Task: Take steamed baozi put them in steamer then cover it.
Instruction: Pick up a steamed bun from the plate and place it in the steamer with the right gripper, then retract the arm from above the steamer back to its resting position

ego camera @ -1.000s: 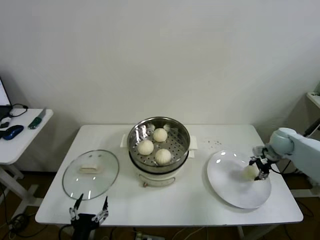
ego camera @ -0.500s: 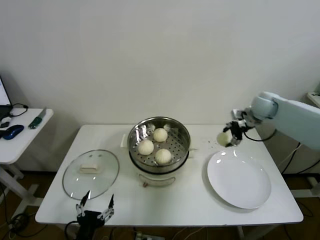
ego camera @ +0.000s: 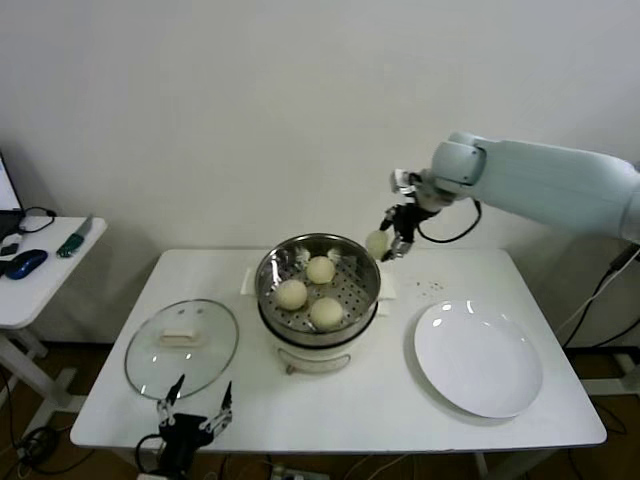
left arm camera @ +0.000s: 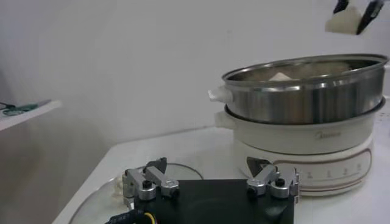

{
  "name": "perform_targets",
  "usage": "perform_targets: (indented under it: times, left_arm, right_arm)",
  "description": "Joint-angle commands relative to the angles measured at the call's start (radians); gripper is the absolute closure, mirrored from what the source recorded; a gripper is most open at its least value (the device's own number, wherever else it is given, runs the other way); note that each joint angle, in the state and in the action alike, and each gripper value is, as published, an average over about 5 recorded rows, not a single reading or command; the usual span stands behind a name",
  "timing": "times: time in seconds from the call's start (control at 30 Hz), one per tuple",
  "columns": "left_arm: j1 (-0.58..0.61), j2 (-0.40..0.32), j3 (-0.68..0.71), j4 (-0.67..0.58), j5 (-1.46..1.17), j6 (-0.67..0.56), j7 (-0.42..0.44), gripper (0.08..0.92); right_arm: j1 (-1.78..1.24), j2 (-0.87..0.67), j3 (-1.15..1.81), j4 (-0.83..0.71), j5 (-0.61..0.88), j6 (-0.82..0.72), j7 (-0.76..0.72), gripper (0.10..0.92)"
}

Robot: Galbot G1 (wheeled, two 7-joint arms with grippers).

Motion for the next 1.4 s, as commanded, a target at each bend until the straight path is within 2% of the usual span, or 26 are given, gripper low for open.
perform_targets:
  times: [0.03,0.67,0.8,1.0,1.23,1.4]
  left_arm:
    - [-0.012,0.007,-0.002,0.012,-0.007,-0.004,0.001,0.177]
    - [-0.009,0.017,-0.018,0.008,-0.022,-0.005,-0.001,0.177]
    - [-0.013,0.013,-0.019,0.006,-0.020,-0.002,-0.001,0.177]
    - [-0.014,0.009,-0.021,0.003,-0.018,-0.001,-0.003,0.177]
    - [-0.008,0.010,-0.024,0.002,-0.018,-0.004,-0.004,0.177]
    - [-0.012,0.011,-0.026,0.001,-0.017,-0.002,-0.005,0.177]
  right_arm:
    - [0.001,0.198,-0.087,-0.016,0.128,-0.054,0.053,0.321]
    - [-0.153,0.238,-0.087,-0.123,-0.033,-0.058,0.050,0.312]
    - [-0.150,0.231,-0.084,-0.118,-0.040,-0.073,0.058,0.292]
    - [-0.146,0.219,-0.059,-0.107,-0.032,-0.080,0.045,0.209]
    - [-0.082,0.172,-0.034,-0.078,-0.015,-0.054,-0.020,0.203]
    - [-0.018,0.075,-0.004,-0.040,0.009,-0.019,-0.046,0.203]
